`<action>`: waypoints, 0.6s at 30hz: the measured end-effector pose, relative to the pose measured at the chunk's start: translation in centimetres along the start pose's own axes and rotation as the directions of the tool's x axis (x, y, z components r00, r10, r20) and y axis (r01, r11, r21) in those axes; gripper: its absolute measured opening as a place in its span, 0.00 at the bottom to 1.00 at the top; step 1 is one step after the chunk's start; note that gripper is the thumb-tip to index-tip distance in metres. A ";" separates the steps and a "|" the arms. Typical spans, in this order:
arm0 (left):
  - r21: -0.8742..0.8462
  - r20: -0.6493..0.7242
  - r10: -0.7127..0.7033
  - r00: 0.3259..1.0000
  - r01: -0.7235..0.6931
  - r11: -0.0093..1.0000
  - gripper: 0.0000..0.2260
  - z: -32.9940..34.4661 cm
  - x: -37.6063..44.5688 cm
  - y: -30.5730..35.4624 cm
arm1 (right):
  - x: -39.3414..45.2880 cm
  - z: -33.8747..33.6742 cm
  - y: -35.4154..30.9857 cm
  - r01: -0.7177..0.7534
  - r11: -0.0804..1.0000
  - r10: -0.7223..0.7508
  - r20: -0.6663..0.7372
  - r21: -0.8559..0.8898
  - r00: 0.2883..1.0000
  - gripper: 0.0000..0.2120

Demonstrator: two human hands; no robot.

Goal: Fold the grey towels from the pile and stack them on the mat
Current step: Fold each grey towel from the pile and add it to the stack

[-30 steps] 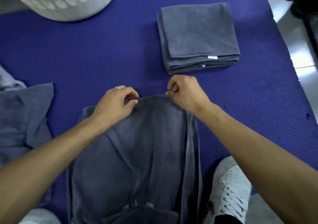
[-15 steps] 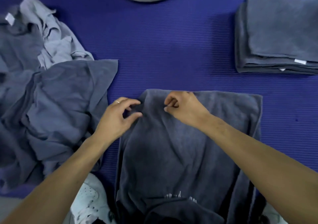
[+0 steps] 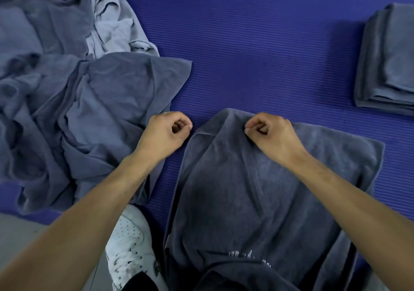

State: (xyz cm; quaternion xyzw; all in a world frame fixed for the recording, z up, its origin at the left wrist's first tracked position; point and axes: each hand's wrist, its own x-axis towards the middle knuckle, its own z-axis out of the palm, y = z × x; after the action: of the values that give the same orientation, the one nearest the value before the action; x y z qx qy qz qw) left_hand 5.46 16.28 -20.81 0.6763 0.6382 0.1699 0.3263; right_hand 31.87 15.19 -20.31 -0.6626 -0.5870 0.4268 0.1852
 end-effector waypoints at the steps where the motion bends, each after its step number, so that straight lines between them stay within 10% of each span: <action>1: 0.003 0.047 0.043 0.998 -0.043 0.999 0.04 0.0 0.0 0.1 | 0.0 0.0 -0.2 0.004 1.000 -0.004 0.002 0.008 1.000 0.03; 7: 0.163 0.135 0.168 0.976 -0.189 0.968 0.06 0.6 1.0 0.6 | 0.0 0.3 -1.3 0.067 0.997 -0.066 -0.012 0.029 0.998 0.02; 13: -0.020 -0.060 -0.203 0.977 0.202 0.979 0.02 0.3 1.7 -0.2 | 0.8 0.8 -1.8 0.202 0.979 -0.201 0.032 -0.042 0.979 0.07; 18: 0.096 0.078 0.149 0.986 -0.156 0.983 0.07 -0.2 2.9 0.3 | 2.0 1.7 -2.4 0.248 0.964 -0.236 0.119 -0.099 0.964 0.14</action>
State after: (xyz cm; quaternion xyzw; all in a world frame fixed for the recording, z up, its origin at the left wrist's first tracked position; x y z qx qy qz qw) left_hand 5.98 19.12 -20.99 0.7444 0.5805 0.1377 0.2998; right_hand 28.94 17.17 -20.14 -0.5717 -0.6959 0.4016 0.1665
